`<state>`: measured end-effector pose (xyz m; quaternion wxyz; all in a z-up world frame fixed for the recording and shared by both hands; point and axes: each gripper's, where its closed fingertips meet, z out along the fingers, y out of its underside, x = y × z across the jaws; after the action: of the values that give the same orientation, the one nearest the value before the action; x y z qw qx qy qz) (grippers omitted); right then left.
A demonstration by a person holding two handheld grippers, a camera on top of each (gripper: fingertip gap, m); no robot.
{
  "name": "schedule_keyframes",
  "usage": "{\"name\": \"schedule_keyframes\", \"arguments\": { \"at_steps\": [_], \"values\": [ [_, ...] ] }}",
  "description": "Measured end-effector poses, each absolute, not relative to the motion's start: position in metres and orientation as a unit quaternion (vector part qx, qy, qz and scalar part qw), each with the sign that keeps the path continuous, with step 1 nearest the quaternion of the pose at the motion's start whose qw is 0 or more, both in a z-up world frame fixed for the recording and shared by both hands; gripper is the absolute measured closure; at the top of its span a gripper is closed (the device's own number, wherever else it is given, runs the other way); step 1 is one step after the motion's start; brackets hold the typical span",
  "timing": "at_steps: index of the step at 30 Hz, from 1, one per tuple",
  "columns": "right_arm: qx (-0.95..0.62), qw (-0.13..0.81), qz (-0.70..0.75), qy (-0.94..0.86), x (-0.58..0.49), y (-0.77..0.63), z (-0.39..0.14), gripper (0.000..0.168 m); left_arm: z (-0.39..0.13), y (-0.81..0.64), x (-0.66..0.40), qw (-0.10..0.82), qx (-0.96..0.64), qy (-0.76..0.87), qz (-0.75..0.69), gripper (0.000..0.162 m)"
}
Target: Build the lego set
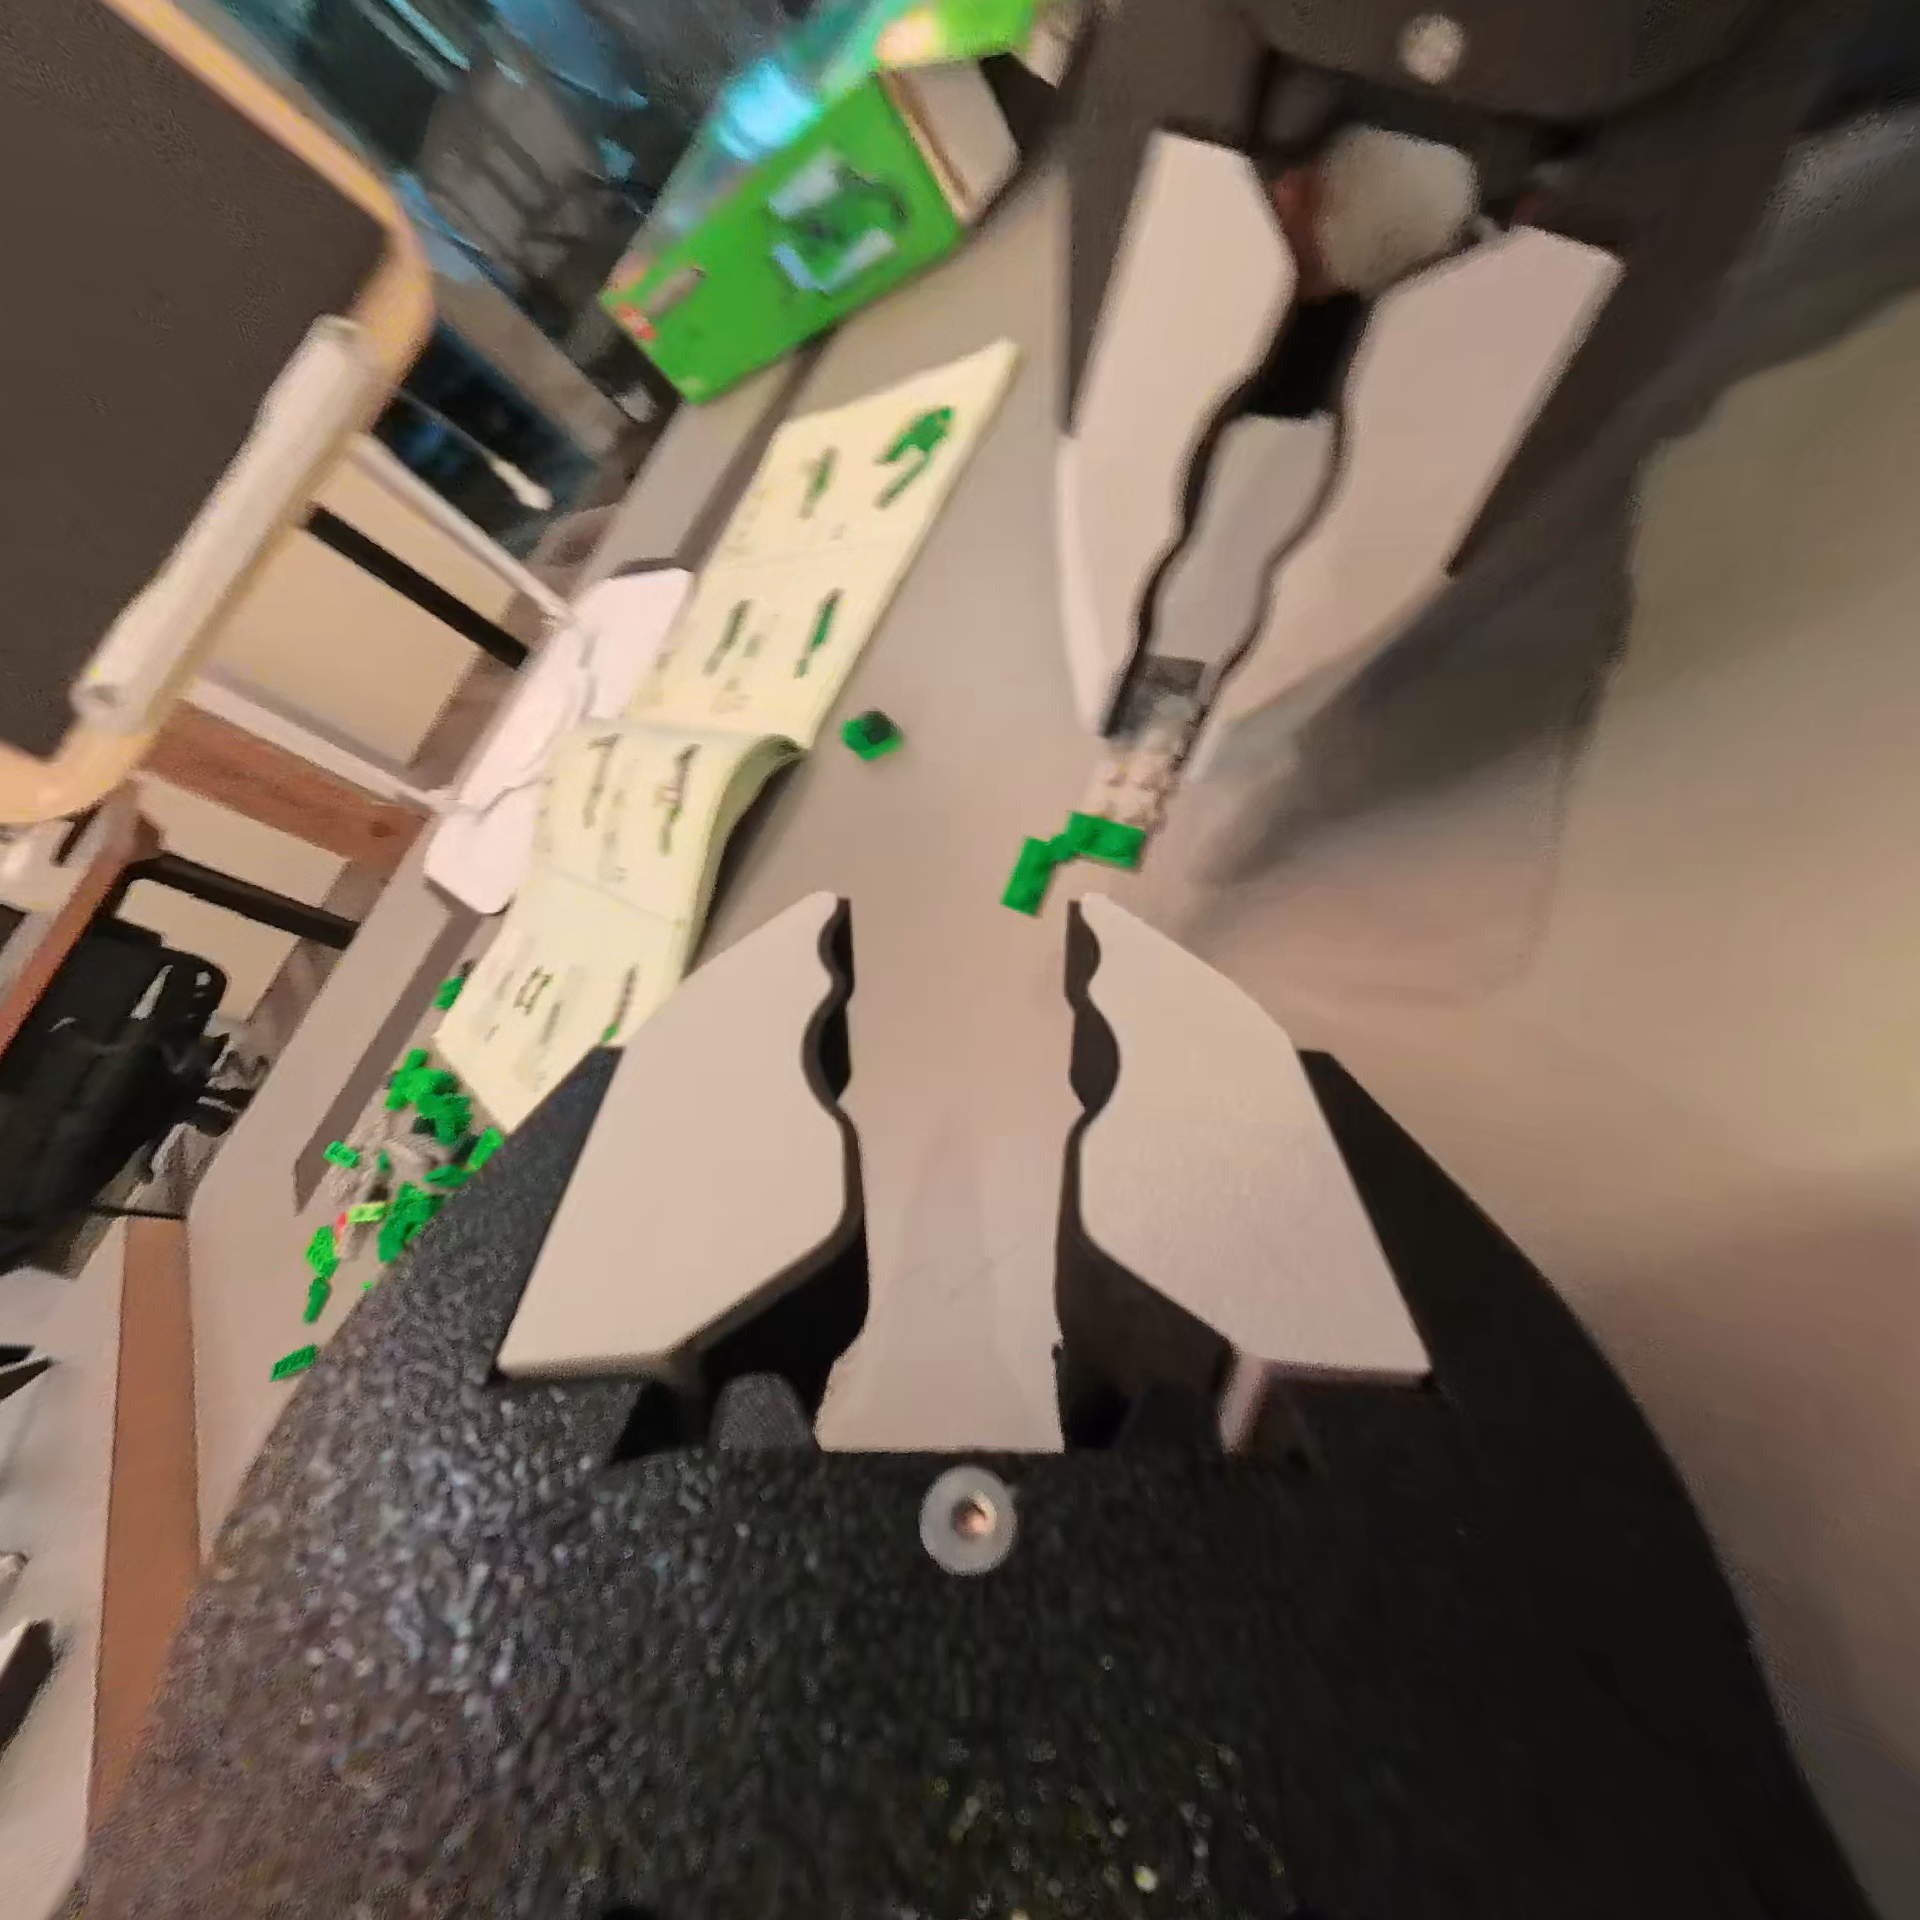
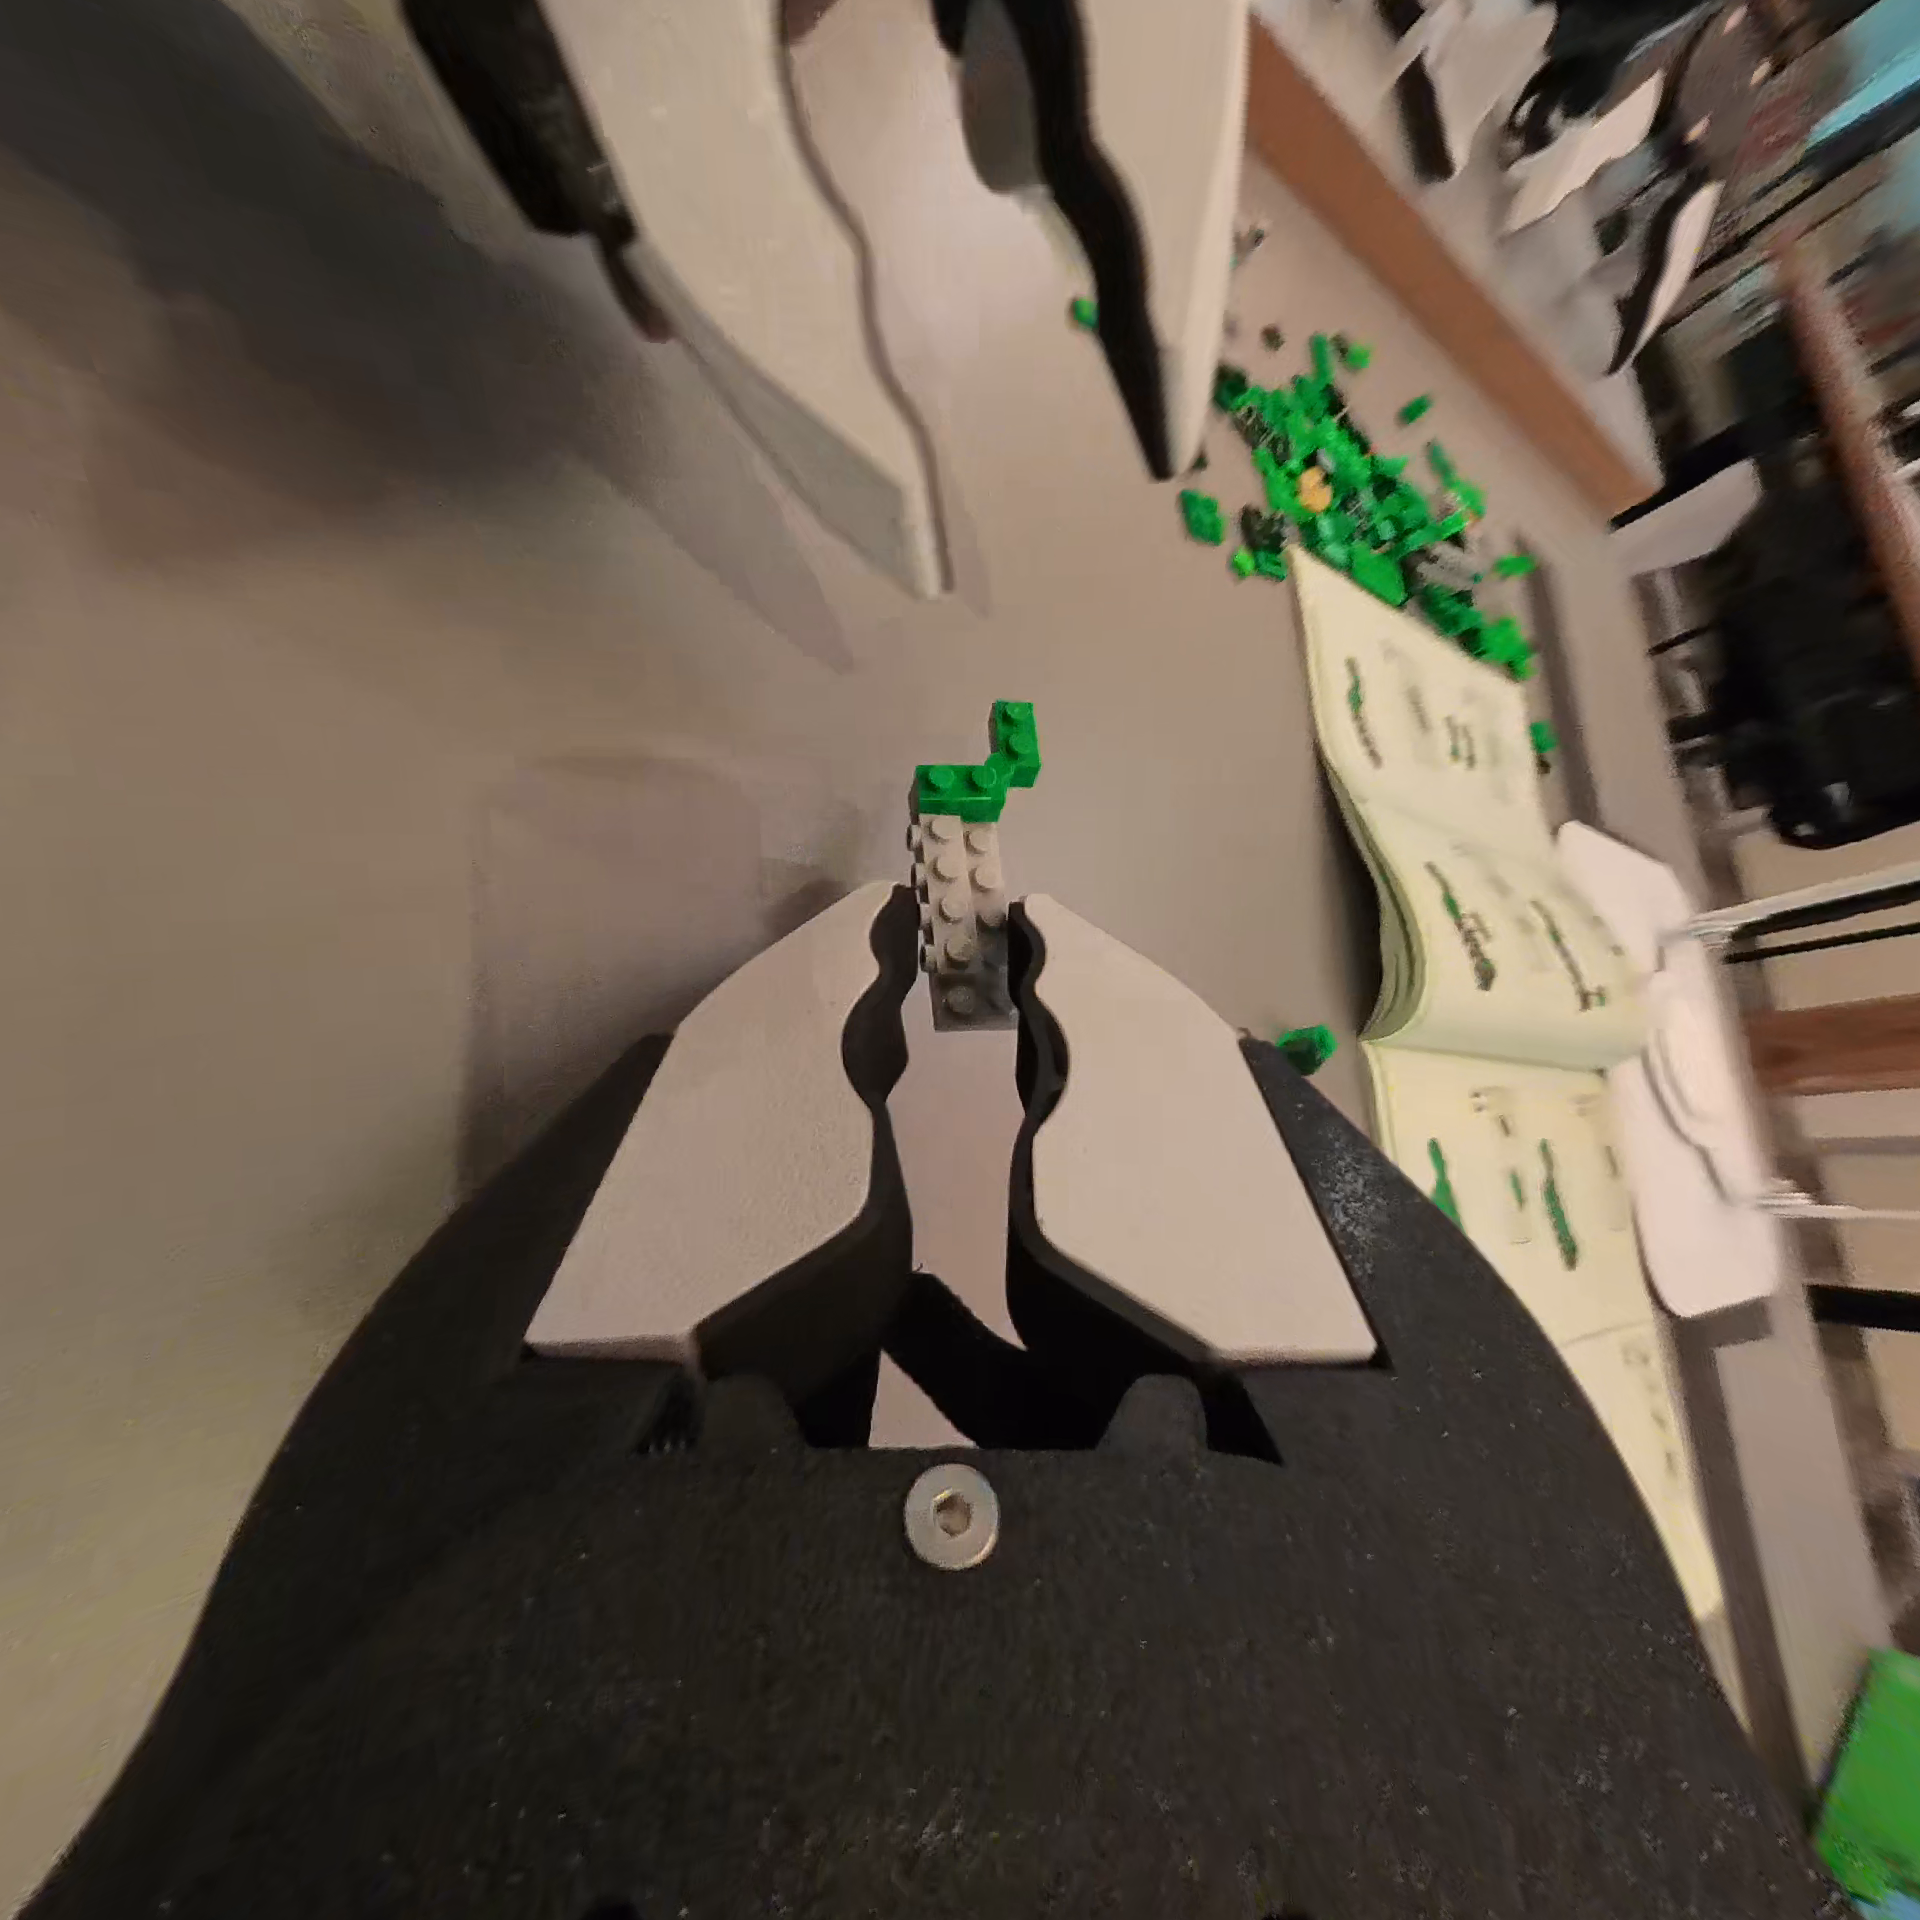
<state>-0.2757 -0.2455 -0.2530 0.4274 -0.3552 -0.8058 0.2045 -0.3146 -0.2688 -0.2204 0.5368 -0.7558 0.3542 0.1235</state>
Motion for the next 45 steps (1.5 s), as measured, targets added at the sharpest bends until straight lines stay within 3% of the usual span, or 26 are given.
{"name": "schedule_keyframes", "arguments": {
  "at_steps": [7, 14, 18, 22, 29, 45],
  "values": [
    [-0.379, 0.472, 0.227, -0.763, -0.293, -0.245, -0.244, 0.153, -0.155, -0.237, -0.394, 0.733, -0.652, 0.144, 0.133, 0.135],
    [-0.403, 0.479, 0.24, -0.742, -0.313, -0.238, -0.248, 0.153, -0.16, -0.21, -0.435, 0.77, -0.62, 0.123, 0.087, 0.145],
    [-0.415, 0.456, 0.247, -0.747, -0.321, -0.236, -0.255, 0.153, -0.164, -0.199, -0.438, 0.759, -0.624, 0.157, 0.101, 0.148],
    [-0.427, 0.438, 0.255, -0.748, -0.324, -0.233, -0.259, 0.153, -0.183, -0.2, -0.404, 0.712, -0.641, 0.286, 0.013, 0.155],
    [-0.406, 0.471, 0.256, -0.74, -0.323, -0.232, -0.253, 0.153, -0.22, -0.221, -0.368, 0.626, -0.65, 0.428, -0.046, 0.137],
    [-0.383, 0.512, 0.247, -0.728, -0.323, -0.231, -0.246, 0.153, -0.226, -0.225, -0.355, 0.622, -0.638, 0.451, -0.044, 0.136]
  ]
}}
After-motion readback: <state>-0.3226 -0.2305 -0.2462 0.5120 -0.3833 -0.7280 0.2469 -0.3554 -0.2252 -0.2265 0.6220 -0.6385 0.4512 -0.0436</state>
